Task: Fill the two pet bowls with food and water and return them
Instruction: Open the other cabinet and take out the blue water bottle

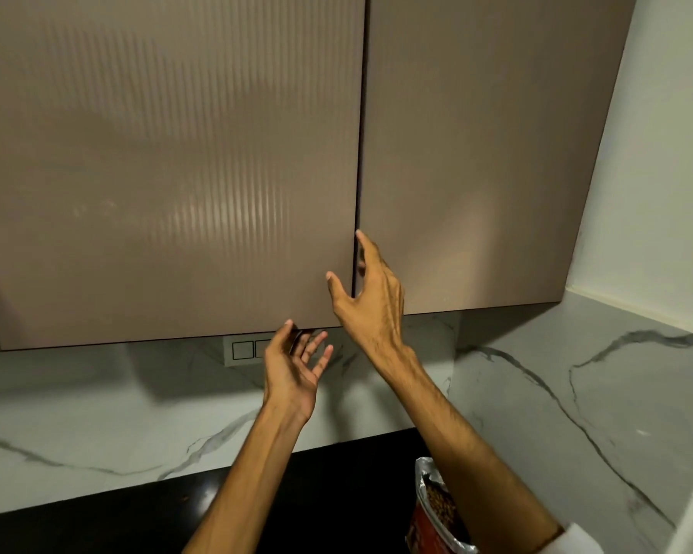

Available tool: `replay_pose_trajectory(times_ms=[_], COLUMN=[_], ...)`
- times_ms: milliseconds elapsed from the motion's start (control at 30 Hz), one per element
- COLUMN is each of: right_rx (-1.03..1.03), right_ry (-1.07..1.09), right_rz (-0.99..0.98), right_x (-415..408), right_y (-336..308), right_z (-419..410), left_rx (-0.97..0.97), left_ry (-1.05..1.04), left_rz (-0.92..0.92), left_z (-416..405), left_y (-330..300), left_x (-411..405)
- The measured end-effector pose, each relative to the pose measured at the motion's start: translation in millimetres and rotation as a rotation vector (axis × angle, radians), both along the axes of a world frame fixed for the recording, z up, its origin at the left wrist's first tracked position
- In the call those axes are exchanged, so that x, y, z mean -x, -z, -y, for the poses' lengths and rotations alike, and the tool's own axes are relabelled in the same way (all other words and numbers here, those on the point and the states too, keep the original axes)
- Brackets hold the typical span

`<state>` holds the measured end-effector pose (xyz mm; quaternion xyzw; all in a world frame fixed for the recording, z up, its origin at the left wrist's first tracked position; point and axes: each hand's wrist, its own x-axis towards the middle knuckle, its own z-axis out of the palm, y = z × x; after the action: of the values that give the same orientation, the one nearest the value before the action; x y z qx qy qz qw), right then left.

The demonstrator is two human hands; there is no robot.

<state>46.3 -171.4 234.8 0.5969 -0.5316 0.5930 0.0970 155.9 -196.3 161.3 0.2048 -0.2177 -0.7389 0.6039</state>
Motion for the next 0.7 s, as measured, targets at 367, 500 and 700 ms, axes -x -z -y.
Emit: replay_pose_trajectory(times_ms=[367, 500, 700], right_rx=[-0.041, -0.038, -0.069], right_ry=[0.028, 0.007, -0.019], right_rz=[-0.068, -0.112, -0.124], right_x=[-7, -4, 1], right_y=[-4, -2, 1], right_z=[-17, -26, -39], left_rx=[0.000, -0.006, -0.013], left_ry=[0.046, 0.044, 0.023], left_rz=[0.015, 0.024, 0.040], left_z=[-27, -36, -49], left_y=[5, 5, 6], left_x=[-12, -15, -17])
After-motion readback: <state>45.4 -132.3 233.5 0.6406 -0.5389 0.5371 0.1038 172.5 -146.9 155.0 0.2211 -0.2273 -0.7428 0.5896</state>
